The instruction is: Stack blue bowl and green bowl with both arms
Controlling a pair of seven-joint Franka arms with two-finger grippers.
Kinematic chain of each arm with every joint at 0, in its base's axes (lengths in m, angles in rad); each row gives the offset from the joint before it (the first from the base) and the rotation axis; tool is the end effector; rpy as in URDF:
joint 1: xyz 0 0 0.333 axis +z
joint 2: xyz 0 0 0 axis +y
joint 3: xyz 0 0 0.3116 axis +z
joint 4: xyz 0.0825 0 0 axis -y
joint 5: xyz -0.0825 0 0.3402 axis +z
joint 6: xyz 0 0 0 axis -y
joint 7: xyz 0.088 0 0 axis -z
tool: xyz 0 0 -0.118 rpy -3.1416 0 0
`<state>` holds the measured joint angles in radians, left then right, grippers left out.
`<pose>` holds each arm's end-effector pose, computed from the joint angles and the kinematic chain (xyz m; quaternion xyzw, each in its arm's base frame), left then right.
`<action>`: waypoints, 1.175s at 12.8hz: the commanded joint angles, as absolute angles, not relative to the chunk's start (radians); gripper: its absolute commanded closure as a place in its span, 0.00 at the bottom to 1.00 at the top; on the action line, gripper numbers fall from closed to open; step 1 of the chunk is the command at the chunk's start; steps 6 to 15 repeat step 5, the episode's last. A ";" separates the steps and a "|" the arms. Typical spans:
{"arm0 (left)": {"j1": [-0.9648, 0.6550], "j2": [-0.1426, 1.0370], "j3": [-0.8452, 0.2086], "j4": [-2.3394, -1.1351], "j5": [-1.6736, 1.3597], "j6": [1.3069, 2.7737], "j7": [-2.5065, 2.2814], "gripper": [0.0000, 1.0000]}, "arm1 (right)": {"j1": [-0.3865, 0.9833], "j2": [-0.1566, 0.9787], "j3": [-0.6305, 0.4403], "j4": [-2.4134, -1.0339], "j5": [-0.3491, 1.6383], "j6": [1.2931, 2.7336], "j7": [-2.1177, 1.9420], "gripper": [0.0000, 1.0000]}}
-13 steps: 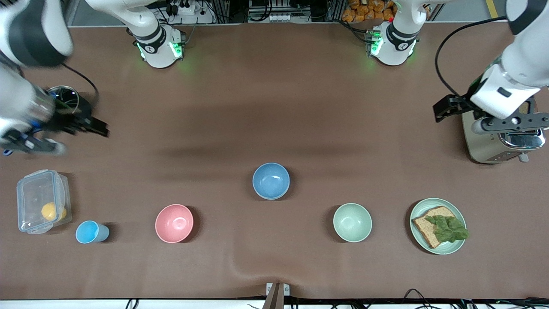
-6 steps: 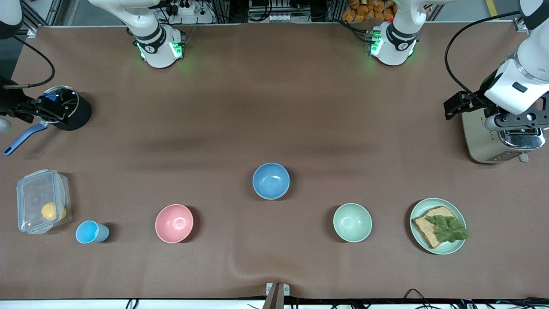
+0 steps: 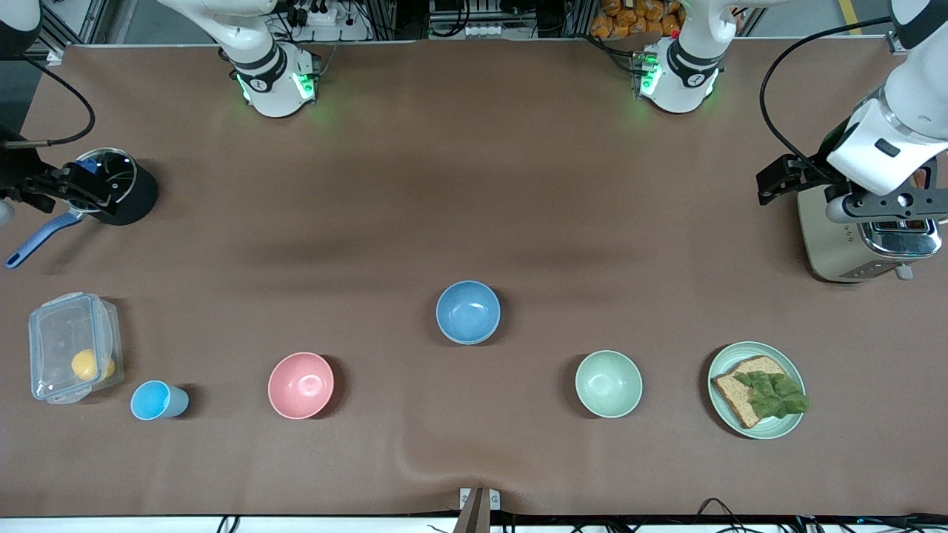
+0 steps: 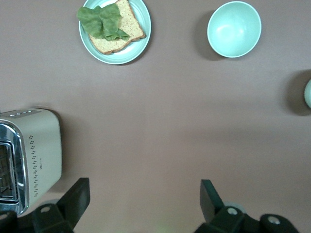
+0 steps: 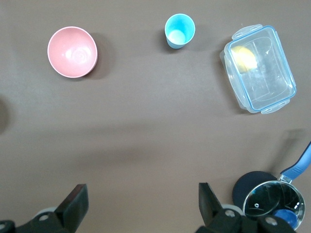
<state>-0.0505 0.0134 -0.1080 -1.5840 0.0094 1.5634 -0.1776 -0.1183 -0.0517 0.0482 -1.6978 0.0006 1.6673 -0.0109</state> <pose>0.5067 -0.0795 0.5960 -0.9998 -0.0095 0.0161 0.0068 0.5010 -0.0345 0.5890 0.9995 -0.0296 0.0105 0.0014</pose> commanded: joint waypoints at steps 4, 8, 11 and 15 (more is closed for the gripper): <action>-0.022 -0.008 -0.095 -1.528 -0.034 1.516 -0.166 0.00 | -0.144 -0.049 0.074 -1.632 -0.002 1.566 0.021 0.00; -0.023 -0.006 -0.095 -1.528 -0.034 1.516 -0.164 0.00 | -0.141 -0.051 0.077 -1.628 -0.002 1.562 0.050 0.00; -0.023 -0.006 -0.095 -1.528 -0.034 1.516 -0.164 0.00 | -0.141 -0.051 0.077 -1.628 -0.002 1.562 0.050 0.00; -0.023 -0.006 -0.095 -1.528 -0.034 1.516 -0.164 0.00 | -0.141 -0.051 0.077 -1.628 -0.002 1.562 0.050 0.00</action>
